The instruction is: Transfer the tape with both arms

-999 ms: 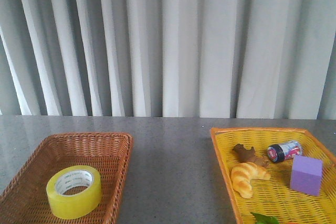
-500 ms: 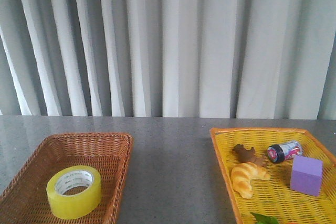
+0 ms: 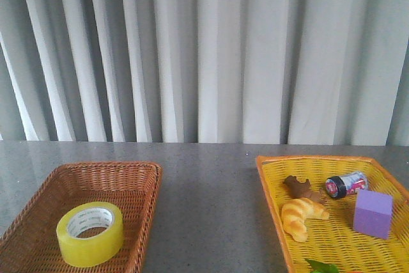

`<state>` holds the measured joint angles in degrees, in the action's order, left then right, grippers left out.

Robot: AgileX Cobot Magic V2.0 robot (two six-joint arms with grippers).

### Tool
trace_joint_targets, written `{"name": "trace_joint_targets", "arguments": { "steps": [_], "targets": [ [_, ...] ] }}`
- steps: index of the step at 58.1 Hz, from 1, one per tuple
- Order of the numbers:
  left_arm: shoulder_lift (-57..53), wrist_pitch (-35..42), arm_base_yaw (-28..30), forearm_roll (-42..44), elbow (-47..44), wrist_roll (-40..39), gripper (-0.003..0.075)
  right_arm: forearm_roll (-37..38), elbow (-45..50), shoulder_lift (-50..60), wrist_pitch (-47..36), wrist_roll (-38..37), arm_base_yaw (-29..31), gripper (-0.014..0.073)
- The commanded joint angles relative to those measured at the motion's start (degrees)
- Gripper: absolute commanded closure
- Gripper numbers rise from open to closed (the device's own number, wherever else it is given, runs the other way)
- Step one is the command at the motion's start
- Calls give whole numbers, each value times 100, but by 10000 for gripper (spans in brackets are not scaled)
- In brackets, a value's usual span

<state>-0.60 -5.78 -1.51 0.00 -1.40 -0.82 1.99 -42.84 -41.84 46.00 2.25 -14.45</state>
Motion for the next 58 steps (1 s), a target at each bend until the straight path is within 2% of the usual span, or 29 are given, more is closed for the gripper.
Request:
{"name": "trace_joint_targets", "arguments": {
  "steps": [1, 15, 34, 41, 58],
  "targets": [
    [-92, 466, -13, -80, 43, -9, 727, 15, 566, 574, -1145, 72, 464, 601],
    [-92, 466, -13, -80, 43, -9, 727, -165, 2603, 2399, -3240, 69, 1489, 601],
    [-92, 466, -13, -80, 43, -9, 727, -426, 4483, 3822, -4963, 69, 1703, 601],
    [-92, 466, -13, -80, 43, -9, 727, -531, 4464, 4333, -4673, 88, 1703, 601],
    [-87, 469, -13, -80, 43, -9, 727, -532, 4464, 4317, -4758, 116, 1698, 601]
  ]
}}
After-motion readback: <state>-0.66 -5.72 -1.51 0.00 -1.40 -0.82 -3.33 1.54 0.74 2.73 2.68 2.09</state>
